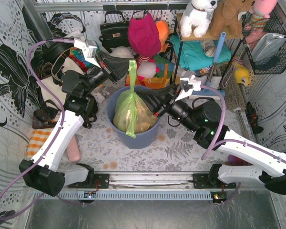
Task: Tie the trash bag
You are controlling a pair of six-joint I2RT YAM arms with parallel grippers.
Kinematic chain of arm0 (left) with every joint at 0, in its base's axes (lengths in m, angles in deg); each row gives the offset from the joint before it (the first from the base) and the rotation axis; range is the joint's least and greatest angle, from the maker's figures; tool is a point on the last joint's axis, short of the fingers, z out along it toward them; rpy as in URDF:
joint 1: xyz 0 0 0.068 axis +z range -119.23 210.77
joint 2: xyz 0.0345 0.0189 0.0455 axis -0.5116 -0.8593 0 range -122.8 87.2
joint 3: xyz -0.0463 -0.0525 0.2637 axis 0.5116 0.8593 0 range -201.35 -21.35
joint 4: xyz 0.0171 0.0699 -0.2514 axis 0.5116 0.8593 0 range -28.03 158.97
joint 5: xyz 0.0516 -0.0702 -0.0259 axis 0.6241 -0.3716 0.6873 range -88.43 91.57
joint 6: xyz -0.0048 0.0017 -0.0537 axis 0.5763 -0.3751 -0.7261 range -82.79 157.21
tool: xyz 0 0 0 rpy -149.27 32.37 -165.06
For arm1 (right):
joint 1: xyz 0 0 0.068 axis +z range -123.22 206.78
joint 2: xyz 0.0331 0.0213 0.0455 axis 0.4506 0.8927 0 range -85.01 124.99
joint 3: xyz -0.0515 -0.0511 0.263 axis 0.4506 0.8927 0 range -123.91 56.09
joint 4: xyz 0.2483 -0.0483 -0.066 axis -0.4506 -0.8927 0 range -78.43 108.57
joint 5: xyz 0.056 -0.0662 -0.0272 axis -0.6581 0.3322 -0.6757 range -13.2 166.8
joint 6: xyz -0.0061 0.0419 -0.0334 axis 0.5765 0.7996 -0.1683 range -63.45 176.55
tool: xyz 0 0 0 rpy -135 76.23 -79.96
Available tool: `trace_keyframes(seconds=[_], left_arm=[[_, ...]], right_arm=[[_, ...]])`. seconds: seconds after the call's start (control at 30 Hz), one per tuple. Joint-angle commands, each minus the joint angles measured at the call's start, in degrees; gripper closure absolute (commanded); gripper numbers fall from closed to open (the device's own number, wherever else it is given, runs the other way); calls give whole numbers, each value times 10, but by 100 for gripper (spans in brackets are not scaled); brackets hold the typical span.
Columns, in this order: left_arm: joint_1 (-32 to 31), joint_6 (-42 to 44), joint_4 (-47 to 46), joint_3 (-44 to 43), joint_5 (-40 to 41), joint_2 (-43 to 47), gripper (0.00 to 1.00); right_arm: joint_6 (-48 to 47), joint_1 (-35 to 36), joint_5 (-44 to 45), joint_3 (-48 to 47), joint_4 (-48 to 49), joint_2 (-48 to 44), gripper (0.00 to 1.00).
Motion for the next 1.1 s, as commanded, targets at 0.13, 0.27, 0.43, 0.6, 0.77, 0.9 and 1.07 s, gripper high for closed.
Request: trace_keyframes(seconds=[0.13, 0.27, 0.43, 0.6, 0.77, 0.9, 1.07], left_arm=[[1, -7, -9, -14, -54, 1, 90], [0, 3, 4, 40, -51, 24, 56], [0, 58, 64, 64, -4, 66, 34], [1, 131, 122, 73, 99, 124, 19], [0, 169, 120, 100, 206, 191, 14], [1, 187, 117, 153, 332, 245, 13], [1, 202, 114, 263, 488, 309, 2]], right_arm=[[-71, 3, 94, -57, -50, 16, 100], [-51, 3, 119, -21, -73, -10, 100], [-60, 3, 236, -10, -146, -28, 79], [-117, -4, 338, -7, -188, -31, 54], [-127, -76, 362, 4, -233, -39, 41], [-100, -181, 326, 29, -280, -47, 32], [-81, -294, 292, 86, -299, -45, 18]])
